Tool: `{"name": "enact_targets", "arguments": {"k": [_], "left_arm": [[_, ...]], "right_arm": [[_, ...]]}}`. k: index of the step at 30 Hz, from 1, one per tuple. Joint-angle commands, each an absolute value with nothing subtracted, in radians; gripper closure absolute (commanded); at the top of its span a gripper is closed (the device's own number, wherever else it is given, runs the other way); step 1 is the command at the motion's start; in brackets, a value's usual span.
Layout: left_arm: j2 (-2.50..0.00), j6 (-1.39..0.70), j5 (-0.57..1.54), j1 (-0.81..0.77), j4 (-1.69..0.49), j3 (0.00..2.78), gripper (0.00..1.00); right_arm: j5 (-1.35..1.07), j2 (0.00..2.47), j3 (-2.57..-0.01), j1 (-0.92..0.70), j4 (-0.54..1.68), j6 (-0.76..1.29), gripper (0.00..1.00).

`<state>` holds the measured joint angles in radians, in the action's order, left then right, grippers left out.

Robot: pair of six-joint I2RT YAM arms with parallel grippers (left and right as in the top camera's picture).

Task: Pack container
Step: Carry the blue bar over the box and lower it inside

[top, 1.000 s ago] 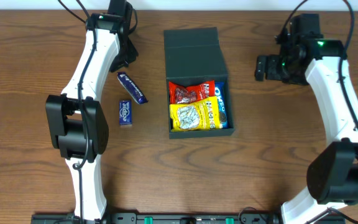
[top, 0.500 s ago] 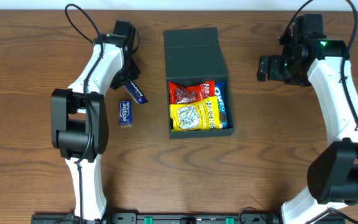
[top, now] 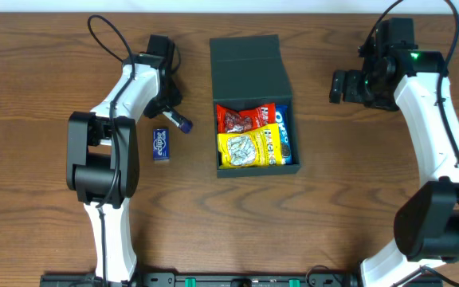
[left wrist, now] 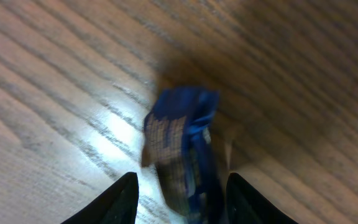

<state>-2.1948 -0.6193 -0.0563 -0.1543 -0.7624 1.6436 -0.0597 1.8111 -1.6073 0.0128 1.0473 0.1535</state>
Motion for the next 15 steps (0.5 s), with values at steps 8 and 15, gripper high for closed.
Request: {"name": "enact_targets", "arguments": {"k": [8,15], "left_arm": [[-2.204,-0.605,-0.051,-0.153,-0.746,1.638,0.57],[-2.244,-0.605,0.001,-0.153,-0.748,1.638,0.66]], "right_arm": [[-0.060,1.813,-1.600,0.015,1.046,0.172,0.01],[-0.060,1.813,-1.600,0.015,1.041,0.172,0.01]]}}
